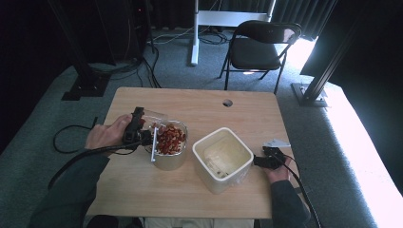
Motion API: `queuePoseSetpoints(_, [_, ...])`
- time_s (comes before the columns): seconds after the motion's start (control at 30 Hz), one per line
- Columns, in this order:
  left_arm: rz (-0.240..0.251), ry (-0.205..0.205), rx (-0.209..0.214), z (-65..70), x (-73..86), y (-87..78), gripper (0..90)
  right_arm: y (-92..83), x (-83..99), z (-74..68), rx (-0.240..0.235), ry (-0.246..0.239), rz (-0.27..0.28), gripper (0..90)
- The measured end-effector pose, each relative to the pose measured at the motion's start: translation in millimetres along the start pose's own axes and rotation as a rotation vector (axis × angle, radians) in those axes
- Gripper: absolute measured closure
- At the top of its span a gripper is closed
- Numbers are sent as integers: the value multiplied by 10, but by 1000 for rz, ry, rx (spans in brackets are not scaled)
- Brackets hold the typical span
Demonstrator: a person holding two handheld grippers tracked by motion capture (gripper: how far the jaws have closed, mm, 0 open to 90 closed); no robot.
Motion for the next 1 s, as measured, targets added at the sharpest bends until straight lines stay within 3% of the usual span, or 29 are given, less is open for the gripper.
queuePoseSetpoints(0.03, [2, 1, 5, 8, -3, 1, 442, 0, 0, 1, 0, -1, 0, 279])
queuePoseSetpoints(0.07, [26, -38, 34, -7, -8, -10, 442, 0, 0, 1, 0, -1, 0, 279])
queuePoseSetpoints(0.1, [29, -57, 34, -20, -3, -17, 442, 0, 0, 1, 0, -1, 0, 279])
queuePoseSetpoints(0.13, [11, -29, 12, -6, 1, -4, 443, 0, 0, 0, 0, -1, 0, 279])
queuePoseSetpoints(0.2, [28, -55, 56, 10, -8, -19, 443, 0, 0, 1, 0, -1, 0, 279])
queuePoseSetpoints(0.23, [14, -28, 36, 29, -9, -5, 443, 0, 0, 1, 0, -2, 0, 279])
queuePoseSetpoints(0.27, [10, -26, 52, 44, -12, 0, 443, 0, 0, 1, 0, -1, 0, 279])
queuePoseSetpoints(0.3, [29, -56, 68, 36, -15, -10, 443, 0, 0, 1, 0, -1, 0, 279])
queuePoseSetpoints(0.37, [6, -30, 43, 45, -12, 0, 444, 0, 0, 1, 0, -2, 0, 279])
queuePoseSetpoints(0.4, [20, -47, 62, 34, -15, -9, 444, 0, 0, 1, 0, -1, 0, 279])
queuePoseSetpoints(0.47, [5, -35, 43, 30, -10, 4, 444, 0, 0, 1, 0, -1, 0, 279])
queuePoseSetpoints(0.5, [24, -69, 79, 18, -16, -12, 444, 0, 0, 1, 0, -1, 0, 279])
queuePoseSetpoints(0.53, [37, -95, 77, -2, -17, -23, 444, 0, 0, 1, 0, -1, 0, 279])
queuePoseSetpoints(0.57, [15, -65, 51, -5, -16, -22, 444, 0, 0, 1, 0, -1, 0, 279])
queuePoseSetpoints(0.63, [29, -85, 65, -12, -24, -25, 444, 0, 0, 1, 0, -1, 0, 279])
queuePoseSetpoints(0.67, [10, -51, 32, -3, -24, -9, 445, 0, 0, 0, 0, -1, 0, 279])
queuePoseSetpoints(0.7, [7, -47, 48, 7, -32, -8, 444, 0, 0, 1, 0, -1, 0, 279])
queuePoseSetpoints(0.87, [9, -51, 37, 23, -33, -4, 444, 0, 0, 1, 0, -2, 0, 279])
queuePoseSetpoints(1.0, [21, -105, 64, 23, -12, 8, 443, 0, 0, 2, -1, -1, 0, 279])
Point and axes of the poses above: each handheld gripper's, and its own axes: y roughly forward along the jaws, x roughly out of its underside, z roughly to its right, the point moved 5 cm from there along y, roughly forward along the jaws, and after that the axes turned 4 degrees about x, right-handed, at the moved point
